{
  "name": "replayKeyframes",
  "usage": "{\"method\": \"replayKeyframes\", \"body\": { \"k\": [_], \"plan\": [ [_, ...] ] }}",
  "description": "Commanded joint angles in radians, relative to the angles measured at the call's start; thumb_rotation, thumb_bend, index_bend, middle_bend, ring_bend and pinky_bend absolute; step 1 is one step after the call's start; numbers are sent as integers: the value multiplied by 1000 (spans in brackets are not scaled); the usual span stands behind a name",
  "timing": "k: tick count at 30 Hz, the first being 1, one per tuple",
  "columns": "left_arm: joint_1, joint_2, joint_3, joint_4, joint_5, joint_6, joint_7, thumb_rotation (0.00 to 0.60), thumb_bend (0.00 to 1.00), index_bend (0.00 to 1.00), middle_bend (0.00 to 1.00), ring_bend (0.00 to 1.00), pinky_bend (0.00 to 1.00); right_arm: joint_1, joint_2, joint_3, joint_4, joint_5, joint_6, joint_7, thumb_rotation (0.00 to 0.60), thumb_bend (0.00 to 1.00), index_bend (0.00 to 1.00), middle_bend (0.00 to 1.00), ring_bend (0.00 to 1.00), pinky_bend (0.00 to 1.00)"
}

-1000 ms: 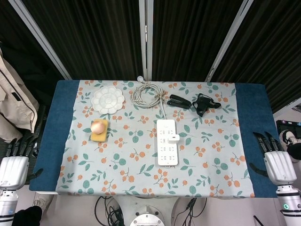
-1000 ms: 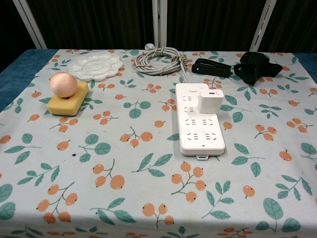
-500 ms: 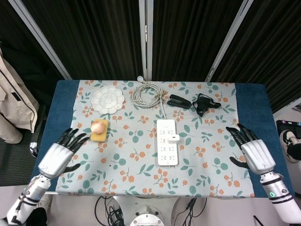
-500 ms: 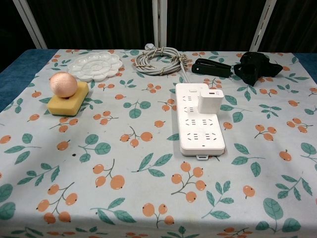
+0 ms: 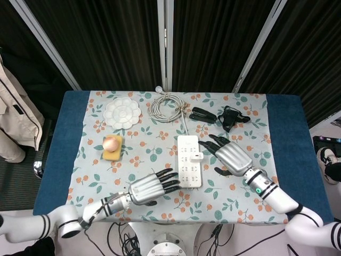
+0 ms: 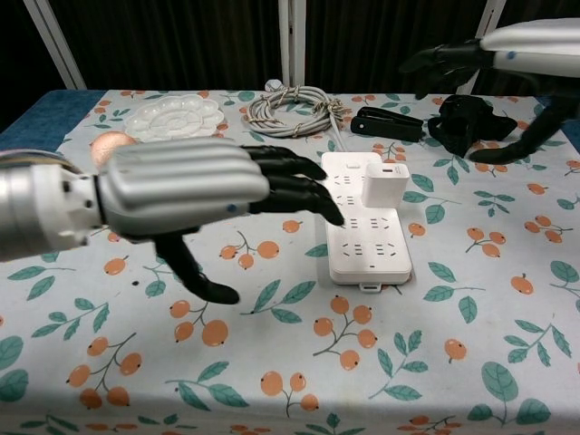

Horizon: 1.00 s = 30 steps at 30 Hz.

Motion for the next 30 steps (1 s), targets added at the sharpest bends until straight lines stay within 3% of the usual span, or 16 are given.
{"method": "replayKeyframes", "body": {
  "k": [1,12,25,30],
  "plan": [
    [-65,-76,-9,71,-6,-49,-4,600,168,142,126,19,86,75,-69,22,39,82,-85,-77,600,207,0,183,12,175],
    [-145,-207,8,244,-75,-63,-70,600,171,134,126,45,96,161,-196,1,151,229,-129,-229,600,206,2,215,35,194],
    [-190,-283,40,361,-128,-51,-139,600,168,111,154,52,100,213,-290,-23,274,309,-142,-242,600,207,107,296,84,235],
    [-199,-297,55,392,-141,-44,-150,600,167,111,154,52,97,219,-321,-34,317,306,-137,-218,600,207,190,349,114,259]
  ]
}}
